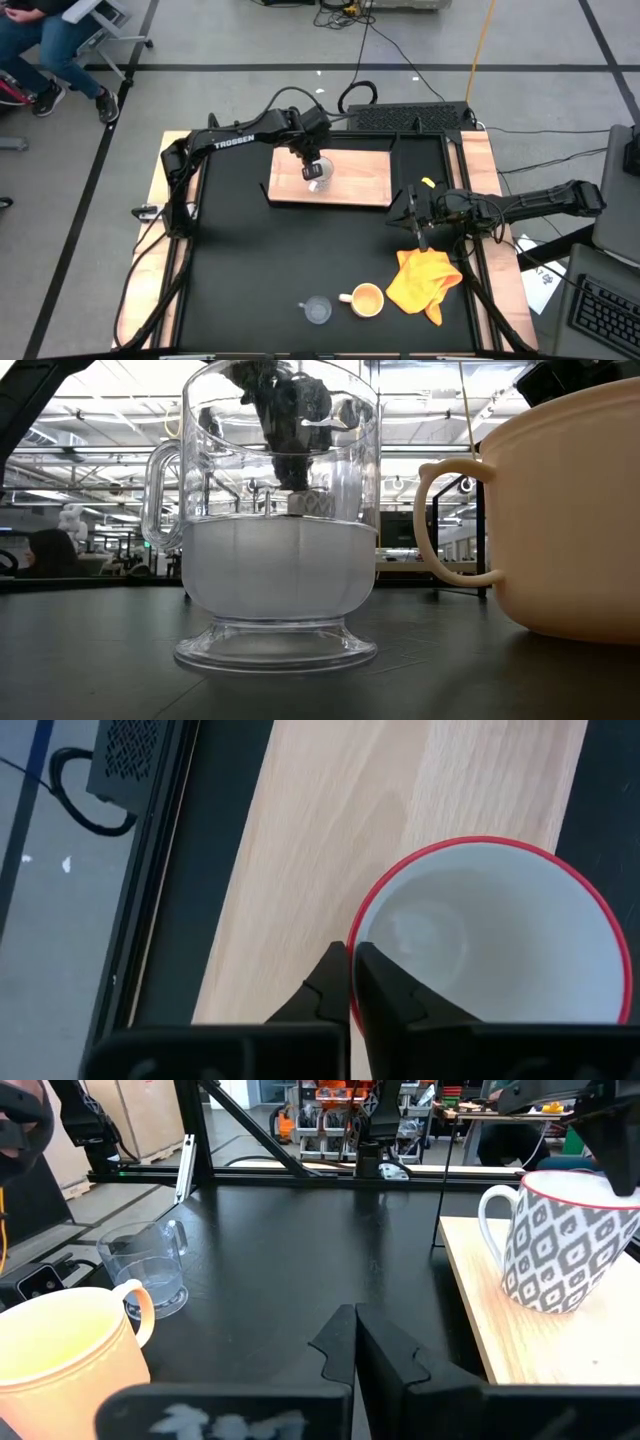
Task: Stack small to large cups/mugs on shelf
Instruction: Put the gray patterned mug on the shelf
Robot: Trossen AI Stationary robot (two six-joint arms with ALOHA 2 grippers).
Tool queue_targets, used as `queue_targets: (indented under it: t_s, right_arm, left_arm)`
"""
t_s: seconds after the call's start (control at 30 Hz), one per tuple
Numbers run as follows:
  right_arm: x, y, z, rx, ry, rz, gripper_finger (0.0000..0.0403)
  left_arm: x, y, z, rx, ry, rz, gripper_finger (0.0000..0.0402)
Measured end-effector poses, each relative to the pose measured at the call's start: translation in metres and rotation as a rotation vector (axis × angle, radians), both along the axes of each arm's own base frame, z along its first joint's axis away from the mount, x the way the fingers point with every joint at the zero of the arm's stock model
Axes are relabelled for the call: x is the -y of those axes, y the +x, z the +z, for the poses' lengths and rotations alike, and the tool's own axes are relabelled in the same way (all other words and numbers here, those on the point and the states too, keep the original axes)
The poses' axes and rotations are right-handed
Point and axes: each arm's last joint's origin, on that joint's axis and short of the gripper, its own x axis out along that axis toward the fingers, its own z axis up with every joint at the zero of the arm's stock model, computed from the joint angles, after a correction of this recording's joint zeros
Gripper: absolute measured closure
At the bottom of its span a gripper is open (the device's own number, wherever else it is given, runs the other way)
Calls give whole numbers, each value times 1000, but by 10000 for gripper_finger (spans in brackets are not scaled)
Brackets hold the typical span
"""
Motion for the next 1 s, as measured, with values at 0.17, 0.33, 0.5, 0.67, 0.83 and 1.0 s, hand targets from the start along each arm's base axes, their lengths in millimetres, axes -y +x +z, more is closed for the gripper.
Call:
queue_targets:
  t_s: [0.17,0.33,0.5,0.67,0.83,1.0]
  right_arm:
    - [0,0,0,0,0,0,403]
    - [0,0,0,-1,7,-1,403]
    - [0,0,0,-1,7,-1,403]
    - [0,0,0,-3,8,-1,403]
    - [0,0,0,-3,8,-1,403]
    - [0,0,0,-5,24,-5,403]
  left_arm:
    - [0,-1,0,-4,-5,6,397]
    - [0,-2,-1,-20,-3,14,399]
    - [-2,-5,-1,-40,5,44,399]
    - [-4,-8,-1,-67,7,61,400]
    - [-5,-11,-2,-85,2,83,400]
    - [-4,-14,-2,-123,10,116,400]
